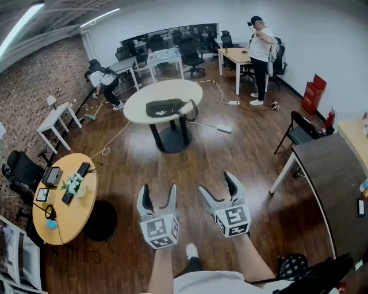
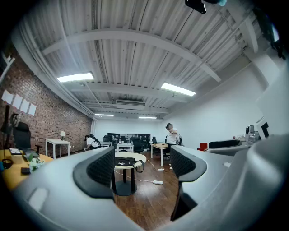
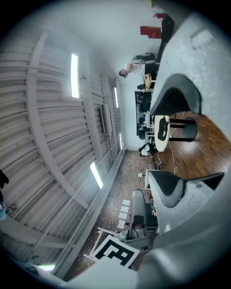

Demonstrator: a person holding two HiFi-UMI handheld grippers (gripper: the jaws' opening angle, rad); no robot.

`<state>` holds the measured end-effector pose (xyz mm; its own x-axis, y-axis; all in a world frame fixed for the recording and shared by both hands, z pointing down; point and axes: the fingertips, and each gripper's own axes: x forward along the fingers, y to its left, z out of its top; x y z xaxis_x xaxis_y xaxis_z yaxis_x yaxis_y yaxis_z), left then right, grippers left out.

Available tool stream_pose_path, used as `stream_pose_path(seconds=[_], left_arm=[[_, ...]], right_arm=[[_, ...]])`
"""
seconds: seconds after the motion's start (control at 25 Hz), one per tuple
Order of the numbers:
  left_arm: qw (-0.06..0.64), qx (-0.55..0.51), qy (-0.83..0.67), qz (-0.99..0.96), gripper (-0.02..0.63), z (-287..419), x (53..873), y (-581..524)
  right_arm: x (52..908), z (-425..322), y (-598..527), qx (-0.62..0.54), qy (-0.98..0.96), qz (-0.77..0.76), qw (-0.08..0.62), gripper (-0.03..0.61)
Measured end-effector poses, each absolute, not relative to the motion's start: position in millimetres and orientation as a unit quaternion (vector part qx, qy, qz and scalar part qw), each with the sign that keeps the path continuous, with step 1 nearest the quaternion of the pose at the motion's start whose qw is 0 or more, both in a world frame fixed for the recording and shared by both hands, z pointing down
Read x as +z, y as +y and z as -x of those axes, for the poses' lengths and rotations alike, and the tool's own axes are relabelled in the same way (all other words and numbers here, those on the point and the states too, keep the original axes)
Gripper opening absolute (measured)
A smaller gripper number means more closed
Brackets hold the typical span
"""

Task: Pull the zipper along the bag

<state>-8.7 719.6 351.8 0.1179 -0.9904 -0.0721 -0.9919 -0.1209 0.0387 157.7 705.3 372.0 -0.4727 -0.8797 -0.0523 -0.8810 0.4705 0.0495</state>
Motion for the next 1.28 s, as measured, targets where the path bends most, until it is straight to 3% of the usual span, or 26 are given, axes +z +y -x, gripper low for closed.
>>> stream_pose_path(seconds=[0.44,0.64,0.8,1.08,1.28], left_arm=[[0.011,0.007,0.649,0.76,0.397,87.5,345.4,577.2],[-0.012,0.006,0.642,0.766,0.397,97.7,370.0,526.2],[-0.033,-0.007,0.632,0.775,0.397,87.2,390.5,485.9],[-0.027,-0.014,0.644,0.764,0.39,66.7,392.6,379.2],[0.008,-0.005,0.665,0.747,0.39,47.0,371.8,282.0]], right_arm=[[348.2,-78.2,567.6,0.005,0.844,0.535,0.045,0.36],[373.6,-58.8,530.0,-0.007,0.846,0.532,0.019,0.36],[391.4,-70.3,497.7,-0.025,0.839,0.543,0.001,0.36],[385.9,-98.1,379.7,-0.036,0.85,0.525,0.031,0.356],[361.7,-123.5,271.0,0.0,0.862,0.505,0.043,0.351]])
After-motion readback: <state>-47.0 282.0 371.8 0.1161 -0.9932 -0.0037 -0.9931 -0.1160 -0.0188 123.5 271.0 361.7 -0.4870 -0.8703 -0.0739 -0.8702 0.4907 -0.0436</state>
